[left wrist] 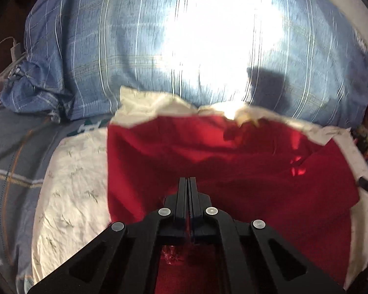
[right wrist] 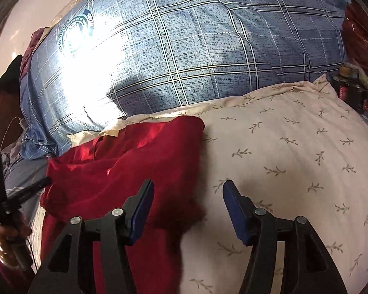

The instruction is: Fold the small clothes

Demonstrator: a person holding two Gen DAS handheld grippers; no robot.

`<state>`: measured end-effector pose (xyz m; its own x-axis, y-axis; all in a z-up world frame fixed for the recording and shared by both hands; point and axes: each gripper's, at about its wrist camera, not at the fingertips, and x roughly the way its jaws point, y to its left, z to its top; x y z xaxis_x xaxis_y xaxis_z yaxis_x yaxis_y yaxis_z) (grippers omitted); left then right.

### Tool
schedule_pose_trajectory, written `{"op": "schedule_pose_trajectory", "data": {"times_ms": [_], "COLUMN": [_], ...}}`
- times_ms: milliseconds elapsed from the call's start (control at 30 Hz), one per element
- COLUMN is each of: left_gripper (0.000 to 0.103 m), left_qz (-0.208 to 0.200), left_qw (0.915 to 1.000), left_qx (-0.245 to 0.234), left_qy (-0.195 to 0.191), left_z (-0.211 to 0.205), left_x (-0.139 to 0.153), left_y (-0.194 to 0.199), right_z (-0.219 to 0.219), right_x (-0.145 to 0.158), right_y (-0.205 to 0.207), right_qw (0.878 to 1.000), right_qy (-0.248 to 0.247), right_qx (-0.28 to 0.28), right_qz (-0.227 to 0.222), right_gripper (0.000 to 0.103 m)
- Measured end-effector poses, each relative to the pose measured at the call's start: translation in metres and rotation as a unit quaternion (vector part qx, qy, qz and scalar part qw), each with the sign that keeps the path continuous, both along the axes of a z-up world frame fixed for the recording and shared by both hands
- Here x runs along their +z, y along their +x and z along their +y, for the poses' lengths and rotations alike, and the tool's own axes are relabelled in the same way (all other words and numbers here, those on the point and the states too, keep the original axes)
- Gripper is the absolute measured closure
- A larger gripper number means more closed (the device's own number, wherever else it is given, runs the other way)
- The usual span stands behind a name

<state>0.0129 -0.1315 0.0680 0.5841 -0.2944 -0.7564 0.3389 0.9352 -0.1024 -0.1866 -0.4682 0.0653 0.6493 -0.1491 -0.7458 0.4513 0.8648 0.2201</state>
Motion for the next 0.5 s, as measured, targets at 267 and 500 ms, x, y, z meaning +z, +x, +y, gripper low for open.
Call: {"op": "schedule_pose_trajectory", "data": {"times_ms": [267, 500], "left_gripper": [0.096, 0.065], "left_qz": [0.025, 0.054], "left_qw": [0.9992, 0.9983], "left_qx": [-0.003, -0.012], "left_qy": [-0.032, -0.019], "left_z": [0.023, 0.012], "left_x": [0.01, -0.015], "left_y": [-0.001, 0.002], "right_z": [0.003, 0.014], "right_x": [-0.001, -0.002], "right_y": [0.014, 0.013], "right_qw": [1.0, 0.999], "right_qy": [0.026, 0.027], "right_qx": [0.003, 0.017], "right_qz": [-0.015, -0.013], "right_gripper": [0.037, 0.037]}}
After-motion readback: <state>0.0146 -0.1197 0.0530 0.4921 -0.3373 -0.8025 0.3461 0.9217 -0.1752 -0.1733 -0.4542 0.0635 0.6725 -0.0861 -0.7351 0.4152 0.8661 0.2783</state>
